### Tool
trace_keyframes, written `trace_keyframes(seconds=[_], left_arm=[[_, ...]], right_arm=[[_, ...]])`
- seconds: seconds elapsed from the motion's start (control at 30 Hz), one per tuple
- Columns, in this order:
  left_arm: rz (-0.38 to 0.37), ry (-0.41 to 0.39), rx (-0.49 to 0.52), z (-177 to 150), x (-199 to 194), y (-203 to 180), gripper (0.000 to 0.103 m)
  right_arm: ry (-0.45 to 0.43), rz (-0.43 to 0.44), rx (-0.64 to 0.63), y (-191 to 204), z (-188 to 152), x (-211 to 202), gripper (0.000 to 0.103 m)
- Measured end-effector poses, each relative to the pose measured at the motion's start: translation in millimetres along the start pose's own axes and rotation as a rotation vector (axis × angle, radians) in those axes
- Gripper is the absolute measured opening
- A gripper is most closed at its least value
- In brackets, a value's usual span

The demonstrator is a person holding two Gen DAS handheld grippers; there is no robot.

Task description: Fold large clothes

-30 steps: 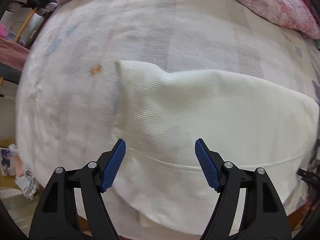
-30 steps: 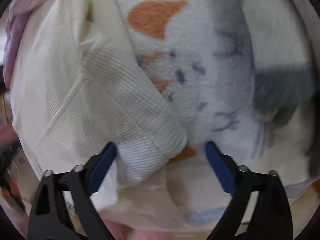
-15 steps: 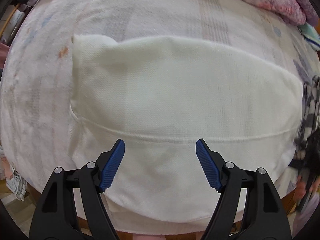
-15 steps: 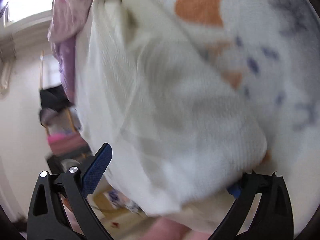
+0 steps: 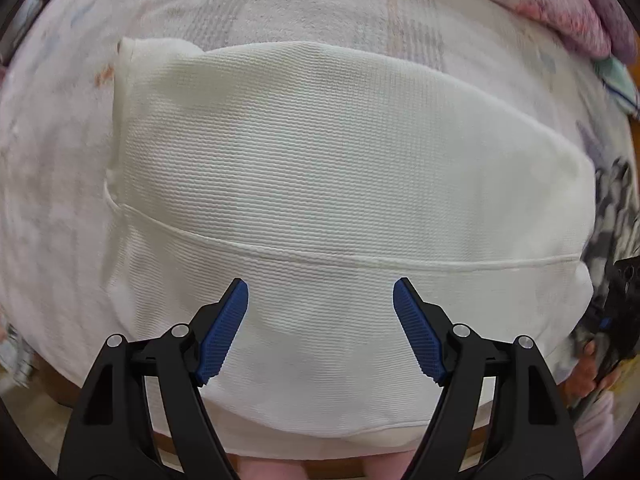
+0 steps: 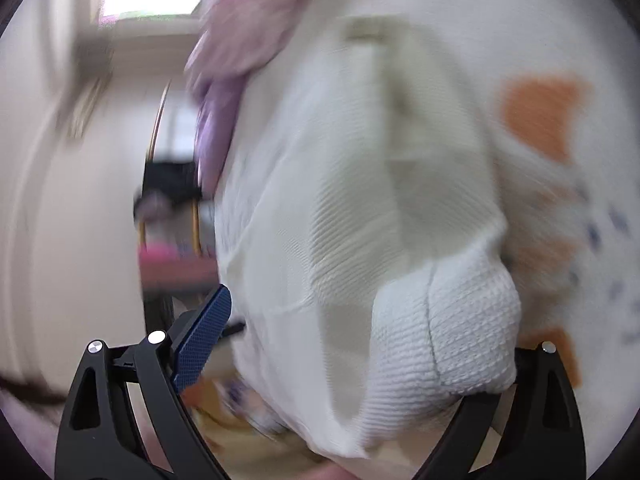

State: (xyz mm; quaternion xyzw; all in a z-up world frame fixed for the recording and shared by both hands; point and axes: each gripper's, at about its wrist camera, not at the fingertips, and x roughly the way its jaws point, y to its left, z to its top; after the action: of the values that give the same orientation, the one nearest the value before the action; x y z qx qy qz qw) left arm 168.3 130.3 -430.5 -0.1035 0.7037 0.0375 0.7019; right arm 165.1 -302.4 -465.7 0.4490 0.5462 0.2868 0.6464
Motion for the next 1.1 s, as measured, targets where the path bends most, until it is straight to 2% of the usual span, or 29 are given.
trace_keyframes(seconds=[0.07, 0.1, 0.13, 0.17, 0.2, 0.27, 0.33, 0.4, 0.47, 0.5, 0.57, 0.6, 0.7, 0.73, 0.8, 0.83, 0.87, 0.9, 0.93, 1.0, 1.1], left_arm=[[-0.001, -0.003, -0.009, 1, 0, 2, 0.076], [0.005, -0.004, -0.009, 1, 1, 2, 0.076], [0.011, -0.003, -0.008, 1, 2, 2, 0.076], [0.016, 0.0, -0.008, 2, 3, 2, 0.076], [0.018, 0.005, -0.01, 3, 4, 3, 0.076], [0.017, 0.01, -0.01, 4, 5, 1, 0.076], [0.016, 0.008, -0.004, 3, 7, 0, 0.076], [0.03, 0.01, 0.004, 4, 9, -2, 0.076], [0.028, -0.002, 0.006, 6, 7, -5, 0.076], [0.018, -0.007, 0.005, 7, 6, -8, 0.076], [0.001, -0.005, 0.0, 9, 5, -10, 0.076], [0.004, -0.006, -0.002, 12, 5, -13, 0.076], [-0.005, -0.024, 0.009, 18, 2, -25, 0.073], [-0.014, -0.031, 0.02, 20, 0, -29, 0.07], [-0.038, -0.026, 0.047, 27, -1, -37, 0.05], [-0.047, -0.017, 0.065, 32, 0, -42, 0.044], [-0.037, -0.02, 0.078, 35, 0, -48, 0.032], [-0.019, -0.028, 0.087, 39, -1, -49, 0.026], [-0.002, -0.041, 0.101, 43, -2, -52, 0.023], [0.007, -0.053, 0.12, 52, -1, -59, 0.01], [0.022, -0.056, 0.127, 72, 3, -66, 0.001]], right_arm=[[0.04, -0.098, -0.087, 12, 9, 4, 0.082], [0.064, -0.162, -0.084, 7, 12, 6, 0.082], [0.103, -0.291, -0.043, -6, 16, 14, 0.081], [0.129, -0.361, 0.009, -20, 18, 19, 0.072], [0.128, -0.358, 0.058, -32, 20, 18, 0.069], [0.081, -0.275, 0.165, -44, 19, 5, 0.069], [0.065, -0.246, 0.174, -46, 12, 5, 0.073], [0.078, -0.248, 0.152, -45, 13, 5, 0.073], [0.083, -0.283, 0.128, -30, 8, 12, 0.06], [0.085, -0.297, 0.109, -21, 10, 14, 0.058], [0.088, -0.346, 0.071, -14, 3, 12, 0.038], [0.079, -0.385, 0.055, -7, -1, 11, 0.035], [0.038, -0.402, 0.059, 3, -4, 12, 0.029], [0.026, -0.427, 0.048, 8, -6, 16, 0.025], [0.01, -0.459, 0.052, 11, -11, 15, 0.019], [-0.006, -0.459, 0.074, 13, -15, 14, 0.018], [-0.019, -0.455, 0.082, 17, -15, 13, 0.017], [-0.03, -0.453, 0.083, 21, -14, 12, 0.016], [-0.043, -0.456, 0.073, 28, -17, 10, 0.016], [-0.055, -0.462, 0.06, 33, -18, 4, 0.016], [-0.068, -0.452, 0.053, 45, -24, 0, 0.015]])
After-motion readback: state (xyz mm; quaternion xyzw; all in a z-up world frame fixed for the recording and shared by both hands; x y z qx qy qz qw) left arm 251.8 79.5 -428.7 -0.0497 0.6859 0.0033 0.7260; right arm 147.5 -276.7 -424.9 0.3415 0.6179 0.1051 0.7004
